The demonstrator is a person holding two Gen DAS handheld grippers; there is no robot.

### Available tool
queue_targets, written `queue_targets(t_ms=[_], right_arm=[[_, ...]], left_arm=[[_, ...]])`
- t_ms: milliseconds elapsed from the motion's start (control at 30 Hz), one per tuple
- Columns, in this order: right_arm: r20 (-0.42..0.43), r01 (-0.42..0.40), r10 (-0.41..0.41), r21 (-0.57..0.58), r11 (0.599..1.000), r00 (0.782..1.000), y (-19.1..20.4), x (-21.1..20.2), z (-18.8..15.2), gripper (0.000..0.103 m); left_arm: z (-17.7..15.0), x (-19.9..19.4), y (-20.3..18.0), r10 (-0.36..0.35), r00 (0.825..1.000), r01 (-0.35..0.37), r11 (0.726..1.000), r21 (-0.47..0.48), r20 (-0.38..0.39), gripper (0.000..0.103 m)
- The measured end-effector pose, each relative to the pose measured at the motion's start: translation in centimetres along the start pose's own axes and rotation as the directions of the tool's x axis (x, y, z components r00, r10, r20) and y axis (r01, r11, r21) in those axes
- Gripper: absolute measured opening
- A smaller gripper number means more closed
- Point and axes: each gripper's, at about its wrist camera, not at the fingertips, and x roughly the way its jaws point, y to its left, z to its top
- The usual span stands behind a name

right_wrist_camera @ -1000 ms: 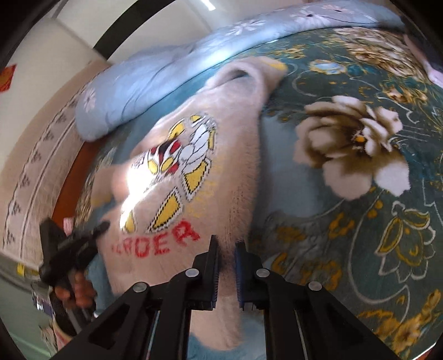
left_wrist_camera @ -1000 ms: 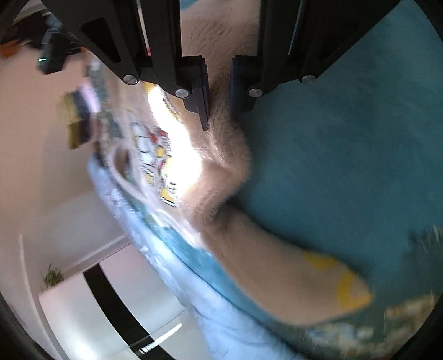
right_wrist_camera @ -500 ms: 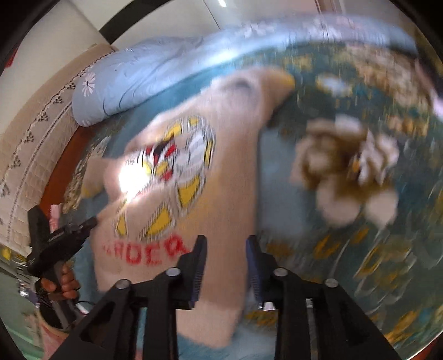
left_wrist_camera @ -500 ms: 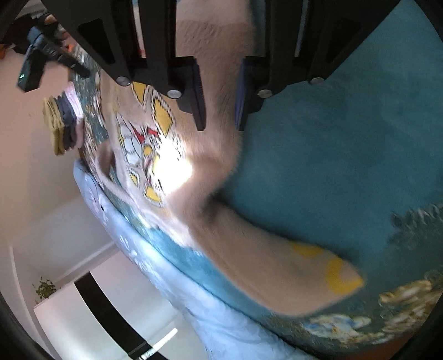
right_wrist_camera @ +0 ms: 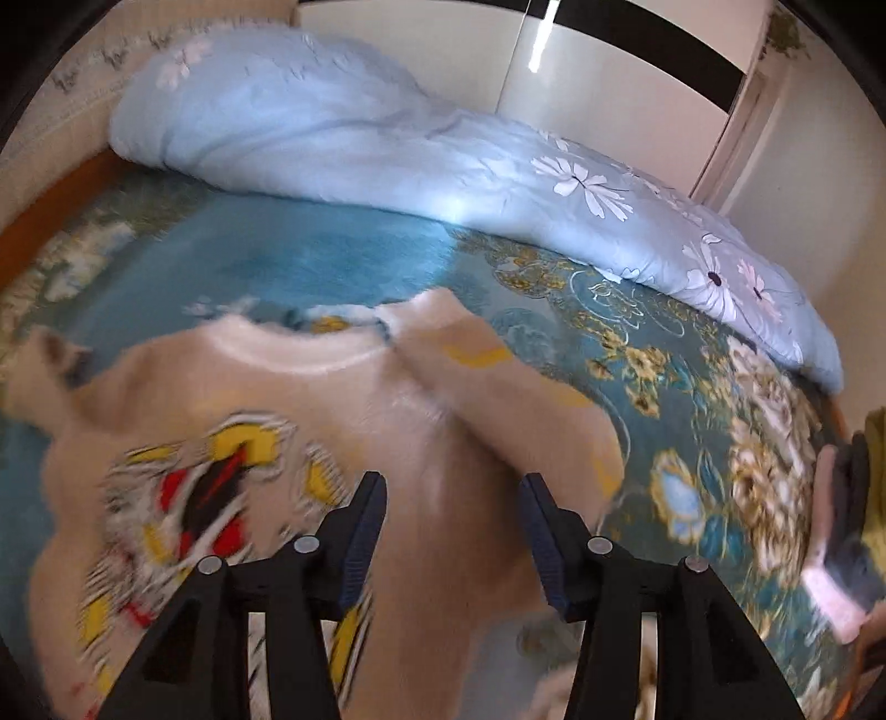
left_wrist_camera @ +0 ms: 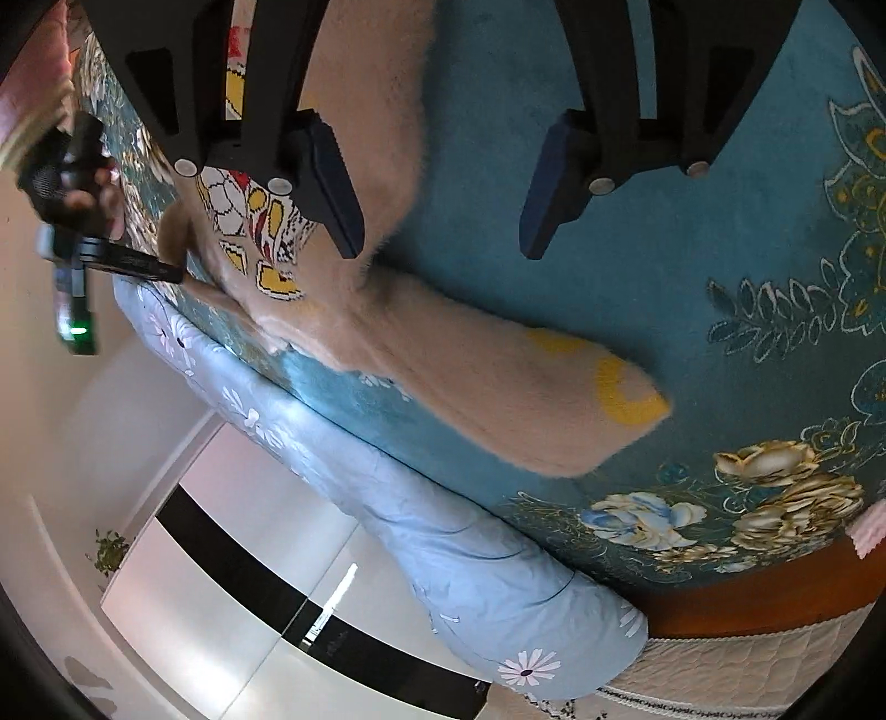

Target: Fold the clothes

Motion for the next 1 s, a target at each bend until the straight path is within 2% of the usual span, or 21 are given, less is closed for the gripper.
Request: queue_targets(t_ms=[100, 300, 400, 533, 633, 700, 733, 767, 800, 867, 933, 1000], right_arm=[[-0.036, 0.049, -0.05, -0.035, 0.998, 0.998, 0.5, 2.9, 0.4, 0.054], [-0.068, 0.046, -0.048, -0.043, 0.998, 0.996, 0.8, 5.3, 0.8, 0.054], [-0.091, 0.061, -0.067, -0.067, 0.996, 0.994, 1.0, 6.2, 1.1, 0.054], [-0.081, 0.143, -0.15, -0.084, 0.986, 0.985, 1.2, 7.2, 2.0, 0.053], [-0.074, 0.239, -0.25, -0.128, 0.962, 0.965, 1.5, 7.9, 2.4, 0.052], [-0.081, 0.269, -0.284, -0.163, 0.949, 0.955, 1.9, 8.4, 2.5, 0.051], [-0.085, 0.275, -0.292, -0.175, 0.946, 0.952, 2.2, 8.6, 2.5, 0.041], [-0.092, 0.287, -0.307, -0.182, 0.941, 0.947, 2.4, 8.7, 2.6, 0.02], [-0.102, 0.304, -0.325, -0.18, 0.936, 0.94, 2.5, 8.8, 2.6, 0.013], [-0.103, 0.318, -0.331, -0.125, 0.94, 0.938, 1.9, 8.2, 2.9, 0.01], [-0.078, 0.294, -0.295, -0.028, 0.955, 0.952, 0.6, 6.6, 3.2, 0.01], [-0.021, 0.234, -0.233, 0.07, 0.97, 0.972, -1.5, 3.8, 3.5, 0.01]], left_arm=[[0.3, -0.2, 0.6, 0.017, 0.999, -0.016, 0.999, -0.029, 0.029, 0.059], [0.8, -1.4, 0.9, 0.093, 0.988, -0.09, 0.995, -0.03, 0.12, 0.059], [0.5, -1.3, 0.1, 0.106, 0.984, -0.106, 0.994, -0.009, 0.14, 0.059], [0.3, -1.1, -0.4, 0.101, 0.983, -0.104, 0.995, 0.011, 0.151, 0.059], [0.3, -0.8, -0.6, 0.096, 0.985, -0.1, 0.995, 0.019, 0.143, 0.059], [0.2, -0.8, -0.8, 0.092, 0.986, -0.097, 0.995, 0.029, 0.142, 0.059], [0.2, -0.9, -1.0, 0.091, 0.986, -0.097, 0.995, 0.035, 0.143, 0.059], [0.2, -0.9, -1.1, 0.089, 0.986, -0.097, 0.994, 0.043, 0.143, 0.059], [0.2, -0.9, -1.2, 0.089, 0.986, -0.097, 0.994, 0.05, 0.141, 0.059], [0.1, -0.7, -1.4, 0.084, 0.988, -0.092, 0.994, 0.058, 0.131, 0.06], [0.0, -0.6, -1.5, 0.077, 0.99, -0.084, 0.995, 0.058, 0.118, 0.06], [0.0, -0.4, -1.6, 0.072, 0.992, -0.078, 0.995, 0.057, 0.105, 0.06]])
